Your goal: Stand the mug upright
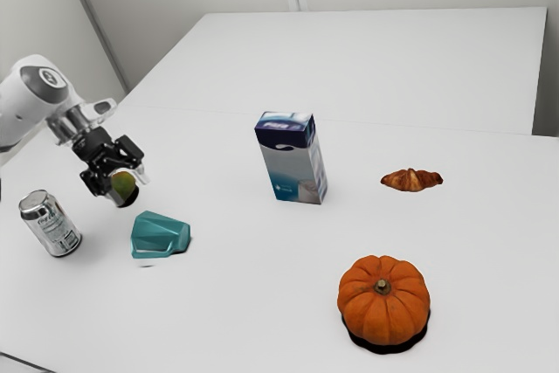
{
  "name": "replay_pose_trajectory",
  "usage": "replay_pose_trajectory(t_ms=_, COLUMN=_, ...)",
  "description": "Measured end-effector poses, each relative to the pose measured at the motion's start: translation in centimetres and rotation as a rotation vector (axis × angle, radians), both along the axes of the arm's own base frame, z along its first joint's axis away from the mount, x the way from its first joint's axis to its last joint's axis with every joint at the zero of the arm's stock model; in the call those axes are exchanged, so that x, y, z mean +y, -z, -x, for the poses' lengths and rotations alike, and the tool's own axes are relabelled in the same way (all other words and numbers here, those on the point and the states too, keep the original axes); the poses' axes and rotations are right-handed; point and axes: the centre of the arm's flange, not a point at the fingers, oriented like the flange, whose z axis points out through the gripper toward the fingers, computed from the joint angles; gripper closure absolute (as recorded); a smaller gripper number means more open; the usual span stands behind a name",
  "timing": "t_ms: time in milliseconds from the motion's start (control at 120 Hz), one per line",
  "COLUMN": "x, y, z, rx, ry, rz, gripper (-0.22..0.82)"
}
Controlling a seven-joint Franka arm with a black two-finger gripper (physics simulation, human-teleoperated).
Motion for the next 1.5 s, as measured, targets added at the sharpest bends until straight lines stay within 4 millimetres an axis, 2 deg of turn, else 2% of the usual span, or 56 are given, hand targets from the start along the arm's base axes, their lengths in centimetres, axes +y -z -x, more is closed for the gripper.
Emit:
replay_pose_trajectory(t_ms=275, x=1.6, y=3.8, z=-1.1, rx=0.01, ry=-0.059, rz=0.008, gripper=0.0)
replay_pose_trajectory(t_ms=383, x=1.7, y=5.3, z=-1.6, rx=0.012, ry=-0.073, rz=0.007, gripper=0.0)
replay_pose_trajectory(t_ms=508, x=2.1, y=6.0, z=-1.9, rx=0.003, ry=-0.087, rz=-0.003, gripper=0.0)
replay_pose_trajectory(t_ms=650, x=2.2, y=8.2, z=-2.1, rx=0.015, ry=-0.107, rz=-0.001, gripper=0.0)
replay_pose_trajectory(t_ms=975, x=1.6, y=9.7, z=-1.4, rx=0.03, ry=-0.133, rz=0.038, gripper=0.03)
replay_pose_trajectory(t_ms=1075, x=1.3, y=9.7, z=-1.1, rx=0.031, ry=-0.139, rz=0.053, gripper=0.09)
replay_pose_trajectory(t_ms=1292, x=0.9, y=8.5, z=-1.1, rx=0.015, ry=-0.14, rz=0.08, gripper=0.34)
replay_pose_trajectory(t_ms=1500, x=-0.1, y=7.4, z=-1.5, rx=0.004, ry=-0.124, rz=0.097, gripper=0.48)
